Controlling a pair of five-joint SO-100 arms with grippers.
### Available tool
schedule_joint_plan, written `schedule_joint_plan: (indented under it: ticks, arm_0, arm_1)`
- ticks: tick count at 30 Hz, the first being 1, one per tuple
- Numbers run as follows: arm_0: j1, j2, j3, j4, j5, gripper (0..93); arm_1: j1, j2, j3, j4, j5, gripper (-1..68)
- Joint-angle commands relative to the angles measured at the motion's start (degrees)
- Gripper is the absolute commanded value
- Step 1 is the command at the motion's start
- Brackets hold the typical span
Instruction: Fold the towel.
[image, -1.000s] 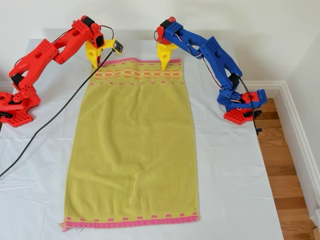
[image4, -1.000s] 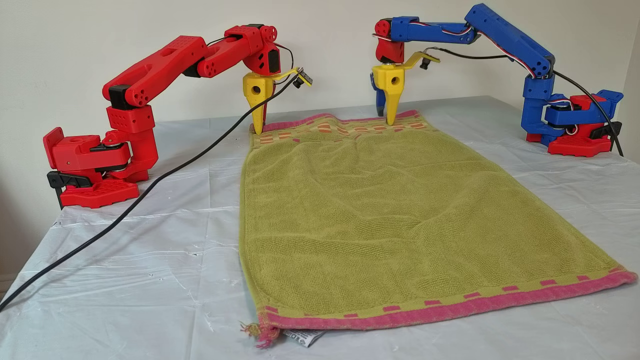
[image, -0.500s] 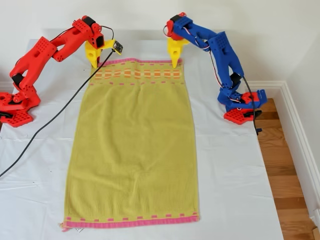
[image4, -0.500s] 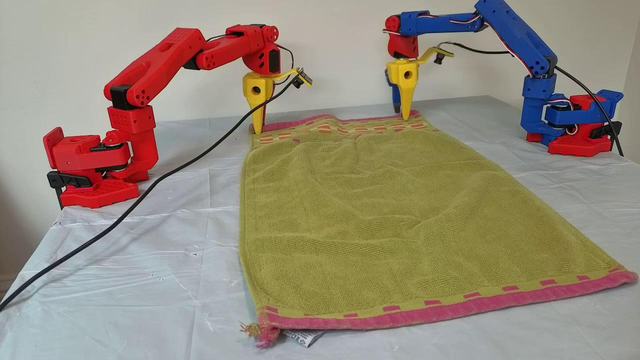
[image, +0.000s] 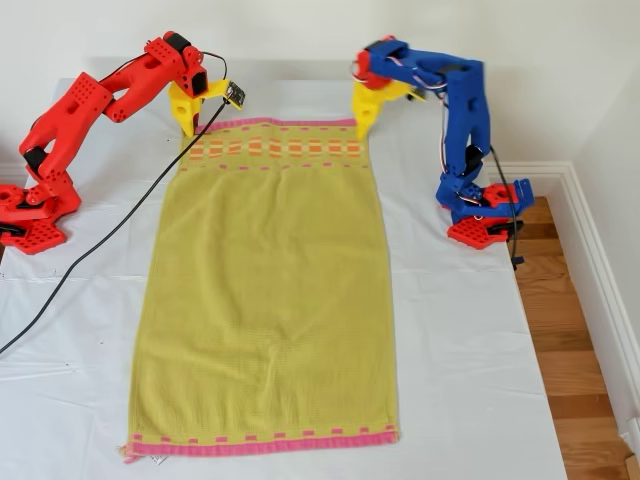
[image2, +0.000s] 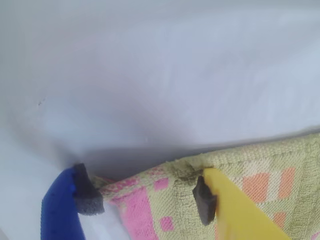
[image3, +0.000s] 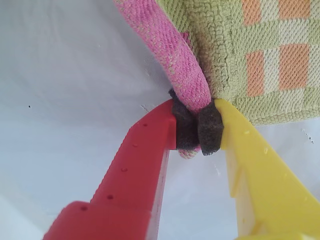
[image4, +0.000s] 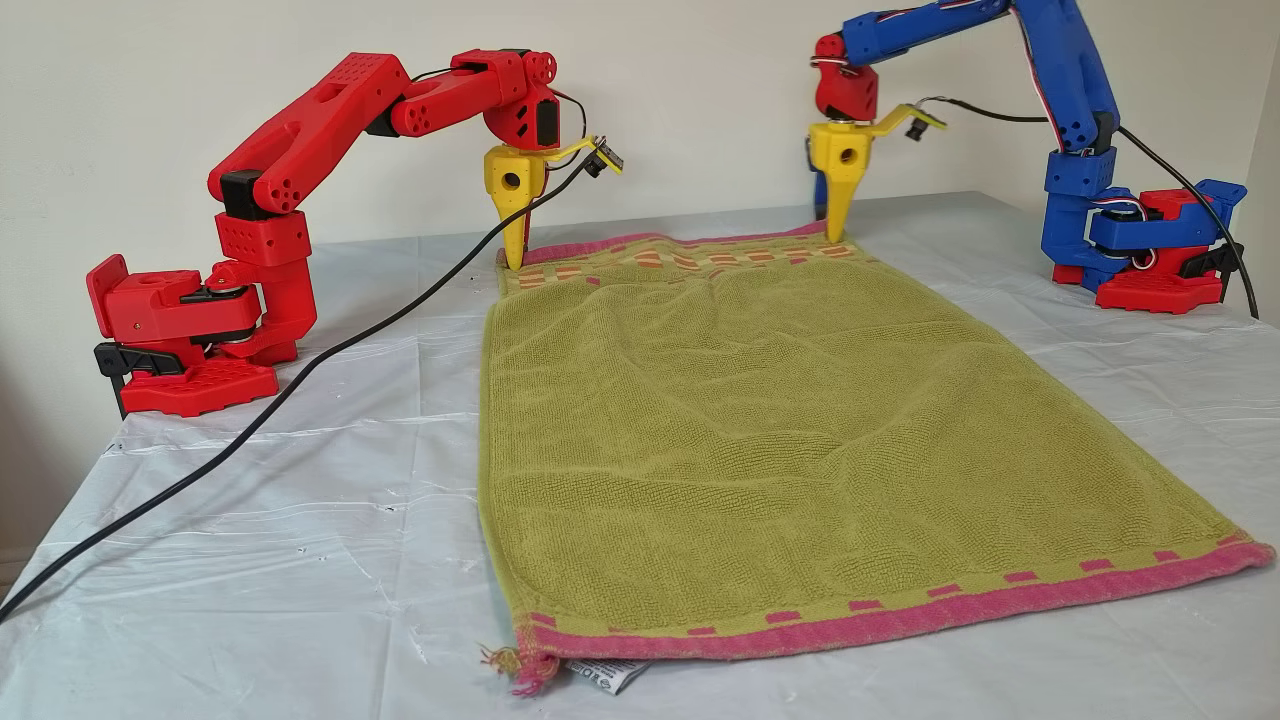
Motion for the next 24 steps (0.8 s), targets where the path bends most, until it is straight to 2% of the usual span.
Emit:
schedule_joint_plan:
  ticks: [1,5,13,20,24]
  arm_0:
    - [-0.9,2.4,0.8,0.8,-1.4,1.4]
    - [-1.1,3.3,2.2,0.8,-1.6,1.4]
    - [-1.2,2.9,2.1,0.8,-1.5,1.4]
    - [-1.5,3.4,2.9,0.8,-1.3,1.4]
    - [-1.5,3.7,3.2,0.8,-1.3,1.4]
  arm_1:
    - [-1.1,2.4,-3.8,1.8,0.3,40.0]
    - [-3.0,-4.5,-11.8,4.9,0.7,39.7]
    - [-4.5,-6.8,-21.7,10.6,0.8,39.3]
    - [-6.8,-25.0,-50.5,24.3,0.3,39.1]
    - [-6.9,-29.3,-53.6,24.3,0.5,38.8]
